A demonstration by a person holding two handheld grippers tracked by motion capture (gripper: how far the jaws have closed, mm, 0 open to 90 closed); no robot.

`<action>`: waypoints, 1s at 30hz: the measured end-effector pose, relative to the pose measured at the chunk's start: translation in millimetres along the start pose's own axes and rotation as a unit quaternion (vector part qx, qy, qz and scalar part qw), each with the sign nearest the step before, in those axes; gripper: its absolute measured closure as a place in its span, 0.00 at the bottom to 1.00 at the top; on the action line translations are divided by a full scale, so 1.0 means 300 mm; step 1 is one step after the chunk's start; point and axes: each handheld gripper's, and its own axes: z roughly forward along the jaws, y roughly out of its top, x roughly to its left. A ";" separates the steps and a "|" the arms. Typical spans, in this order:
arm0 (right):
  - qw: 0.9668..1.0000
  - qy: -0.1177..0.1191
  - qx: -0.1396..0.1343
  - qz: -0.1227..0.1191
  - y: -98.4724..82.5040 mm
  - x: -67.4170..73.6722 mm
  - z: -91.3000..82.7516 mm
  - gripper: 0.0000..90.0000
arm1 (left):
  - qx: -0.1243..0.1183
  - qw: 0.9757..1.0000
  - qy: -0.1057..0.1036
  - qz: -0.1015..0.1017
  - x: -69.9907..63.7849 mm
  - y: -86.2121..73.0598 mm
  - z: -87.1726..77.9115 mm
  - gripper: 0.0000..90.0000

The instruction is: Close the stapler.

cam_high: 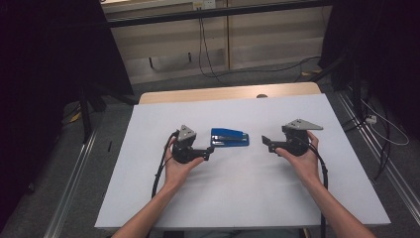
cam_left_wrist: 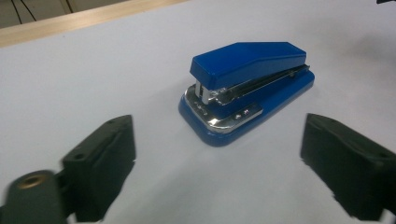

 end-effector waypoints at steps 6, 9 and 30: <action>0.999 -0.015 -0.044 -0.015 0.009 0.018 -0.036 0.03 | -0.010 1.000 0.005 0.015 -0.017 -0.018 -0.027 0.04; 0.998 -0.013 -0.055 -0.023 0.007 0.027 -0.054 0.03 | -0.026 0.999 -0.012 0.013 -0.019 -0.023 -0.051 0.04; 0.997 -0.037 -0.064 -0.036 -0.040 0.058 -0.129 0.04 | -0.048 0.998 0.037 0.012 -0.006 -0.079 -0.206 0.04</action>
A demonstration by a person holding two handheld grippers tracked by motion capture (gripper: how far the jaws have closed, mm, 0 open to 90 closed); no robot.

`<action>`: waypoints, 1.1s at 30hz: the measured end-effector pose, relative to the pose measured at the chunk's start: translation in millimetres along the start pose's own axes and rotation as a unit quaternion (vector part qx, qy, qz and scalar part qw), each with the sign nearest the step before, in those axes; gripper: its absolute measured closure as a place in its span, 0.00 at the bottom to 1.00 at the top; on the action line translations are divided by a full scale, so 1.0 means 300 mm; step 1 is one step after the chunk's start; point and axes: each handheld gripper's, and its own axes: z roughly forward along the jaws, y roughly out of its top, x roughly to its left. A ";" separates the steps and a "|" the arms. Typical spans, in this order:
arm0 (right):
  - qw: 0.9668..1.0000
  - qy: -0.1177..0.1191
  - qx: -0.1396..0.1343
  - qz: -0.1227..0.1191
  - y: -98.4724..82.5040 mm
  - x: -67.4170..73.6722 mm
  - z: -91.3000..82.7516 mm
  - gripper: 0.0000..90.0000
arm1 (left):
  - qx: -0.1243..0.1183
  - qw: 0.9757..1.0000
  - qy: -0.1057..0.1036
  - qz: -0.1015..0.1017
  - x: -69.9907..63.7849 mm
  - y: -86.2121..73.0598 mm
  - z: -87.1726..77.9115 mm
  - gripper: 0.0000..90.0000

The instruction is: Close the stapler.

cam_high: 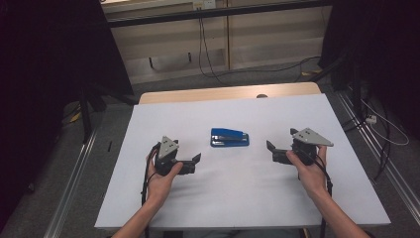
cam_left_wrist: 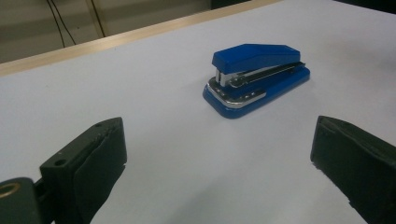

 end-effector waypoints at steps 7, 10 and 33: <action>1.000 0.000 0.003 -0.001 -0.031 0.000 -0.039 0.03 | -0.014 1.000 0.005 -0.011 0.011 -0.011 -0.050 0.04; 1.000 -0.003 -0.002 -0.001 -0.024 0.003 -0.046 0.04 | -0.017 1.000 0.004 -0.013 0.013 -0.020 -0.070 0.04; 0.999 -0.047 0.012 -0.003 -0.078 -0.050 -0.209 0.04 | -0.021 0.998 0.050 -0.036 0.076 -0.114 -0.249 0.04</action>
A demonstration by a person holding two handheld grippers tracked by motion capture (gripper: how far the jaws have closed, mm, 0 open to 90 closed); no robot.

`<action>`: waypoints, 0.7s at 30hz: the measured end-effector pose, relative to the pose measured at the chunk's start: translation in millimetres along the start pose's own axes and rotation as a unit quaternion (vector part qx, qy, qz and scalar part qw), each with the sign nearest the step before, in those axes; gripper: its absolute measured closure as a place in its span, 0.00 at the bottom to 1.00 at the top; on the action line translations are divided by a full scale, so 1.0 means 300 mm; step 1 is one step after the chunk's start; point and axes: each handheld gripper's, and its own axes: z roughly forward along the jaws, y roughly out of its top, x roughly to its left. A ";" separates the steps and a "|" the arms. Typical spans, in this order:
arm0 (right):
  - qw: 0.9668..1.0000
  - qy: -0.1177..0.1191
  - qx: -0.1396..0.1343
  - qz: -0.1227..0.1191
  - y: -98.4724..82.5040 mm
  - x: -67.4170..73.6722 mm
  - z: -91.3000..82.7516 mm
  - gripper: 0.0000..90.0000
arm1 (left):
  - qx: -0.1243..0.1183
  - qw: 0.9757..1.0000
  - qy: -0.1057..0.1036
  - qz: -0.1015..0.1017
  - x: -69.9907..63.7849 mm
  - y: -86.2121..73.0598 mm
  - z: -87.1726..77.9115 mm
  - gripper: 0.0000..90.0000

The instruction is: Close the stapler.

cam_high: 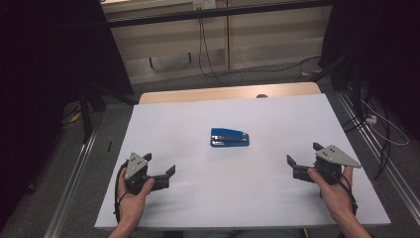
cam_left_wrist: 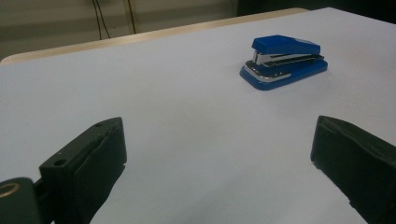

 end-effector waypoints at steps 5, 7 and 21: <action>1.000 -0.001 0.002 0.006 -0.010 -0.010 -0.028 0.04 | 0.011 1.000 0.013 -0.001 0.011 -0.019 -0.033 0.04; 1.000 0.000 0.000 0.008 -0.014 -0.010 -0.037 0.04 | 0.010 1.000 0.013 0.002 0.010 -0.025 -0.048 0.04; 1.000 0.006 0.002 0.020 -0.049 0.016 -0.086 0.03 | 0.015 1.000 0.012 0.004 -0.017 -0.067 -0.104 0.04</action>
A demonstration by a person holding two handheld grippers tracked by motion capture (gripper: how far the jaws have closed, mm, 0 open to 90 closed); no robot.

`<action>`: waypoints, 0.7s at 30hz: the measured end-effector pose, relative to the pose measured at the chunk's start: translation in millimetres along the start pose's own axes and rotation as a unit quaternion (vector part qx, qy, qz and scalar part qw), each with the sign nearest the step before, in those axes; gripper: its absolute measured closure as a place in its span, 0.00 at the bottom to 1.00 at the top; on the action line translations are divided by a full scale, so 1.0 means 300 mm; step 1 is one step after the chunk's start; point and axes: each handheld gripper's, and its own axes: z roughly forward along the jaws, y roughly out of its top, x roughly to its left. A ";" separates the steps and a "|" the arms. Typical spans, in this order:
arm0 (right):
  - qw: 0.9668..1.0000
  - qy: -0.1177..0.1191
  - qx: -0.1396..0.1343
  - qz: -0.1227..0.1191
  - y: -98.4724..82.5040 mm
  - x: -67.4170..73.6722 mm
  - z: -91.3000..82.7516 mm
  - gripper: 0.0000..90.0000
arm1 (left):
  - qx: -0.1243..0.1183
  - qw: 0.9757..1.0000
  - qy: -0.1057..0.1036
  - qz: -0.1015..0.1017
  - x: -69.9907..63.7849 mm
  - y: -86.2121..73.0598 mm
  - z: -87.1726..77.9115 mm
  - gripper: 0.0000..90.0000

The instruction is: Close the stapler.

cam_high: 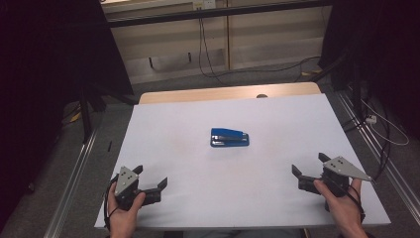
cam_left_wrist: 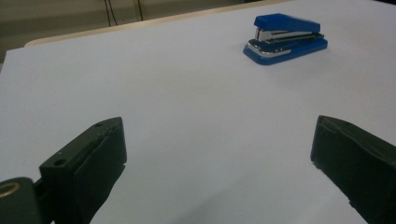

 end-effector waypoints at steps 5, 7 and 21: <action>1.000 -0.004 -0.007 0.000 -0.015 0.000 -0.024 0.02 | -0.019 1.000 0.005 -0.023 0.019 0.001 -0.006 0.04; 1.000 -0.009 -0.012 0.004 -0.019 -0.009 -0.023 0.01 | -0.027 0.999 0.009 -0.030 0.030 -0.001 -0.018 0.04; 1.000 -0.002 -0.017 0.018 -0.019 -0.027 -0.012 0.00 | -0.025 0.999 0.014 -0.035 0.034 0.006 -0.010 0.04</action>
